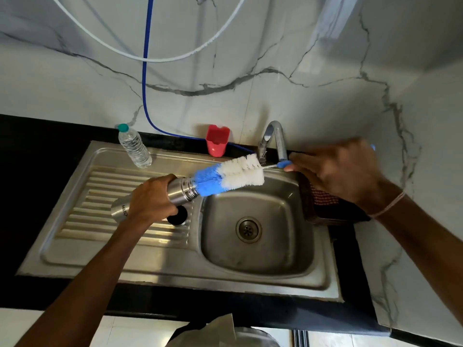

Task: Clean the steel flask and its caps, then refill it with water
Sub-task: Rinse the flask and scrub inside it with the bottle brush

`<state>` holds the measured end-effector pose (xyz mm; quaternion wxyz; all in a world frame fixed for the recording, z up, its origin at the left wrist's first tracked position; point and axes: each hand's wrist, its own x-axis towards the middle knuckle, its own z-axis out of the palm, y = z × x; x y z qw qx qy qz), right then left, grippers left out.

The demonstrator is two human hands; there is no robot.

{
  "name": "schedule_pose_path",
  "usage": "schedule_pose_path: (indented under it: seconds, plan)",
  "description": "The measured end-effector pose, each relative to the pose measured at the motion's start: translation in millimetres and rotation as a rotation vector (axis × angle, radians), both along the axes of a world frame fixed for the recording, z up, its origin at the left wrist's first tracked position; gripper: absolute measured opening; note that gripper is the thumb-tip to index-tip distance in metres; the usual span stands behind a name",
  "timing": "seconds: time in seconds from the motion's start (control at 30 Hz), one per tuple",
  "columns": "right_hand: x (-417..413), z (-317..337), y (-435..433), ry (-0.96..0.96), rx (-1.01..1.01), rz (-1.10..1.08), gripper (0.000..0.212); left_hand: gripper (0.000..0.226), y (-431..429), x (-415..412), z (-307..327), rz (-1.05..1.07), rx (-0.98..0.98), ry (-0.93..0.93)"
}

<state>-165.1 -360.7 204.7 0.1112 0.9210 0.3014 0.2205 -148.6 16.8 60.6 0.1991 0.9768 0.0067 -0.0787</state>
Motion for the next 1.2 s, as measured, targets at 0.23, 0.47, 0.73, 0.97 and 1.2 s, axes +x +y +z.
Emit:
schedule_pose_path:
  seconds: [0.23,0.47,0.73,0.97,1.2]
  plan:
    - [-50.0,-55.0,0.9,-0.012,0.354,-0.139,0.027,0.062,6.3,3.7,4.4,0.188,-0.173,-0.037]
    - [-73.6,-78.1,-0.3,0.080,0.432,-0.282,0.031,0.057,-9.4,7.5,11.2,0.189,-0.105,-0.009]
    - [-54.4,-31.6,-11.2,-0.084,0.122,-0.124,0.023,0.051,-24.2,7.1,11.5,0.015,0.180,0.003]
    - [-15.4,30.7,1.2,-0.115,-0.094,0.015,0.036,0.053,-29.3,8.1,9.5,-0.077,0.212,0.035]
    - [14.1,66.1,15.8,-0.171,-0.209,0.026,0.021,0.051,-29.9,7.7,14.5,-0.044,0.141,0.064]
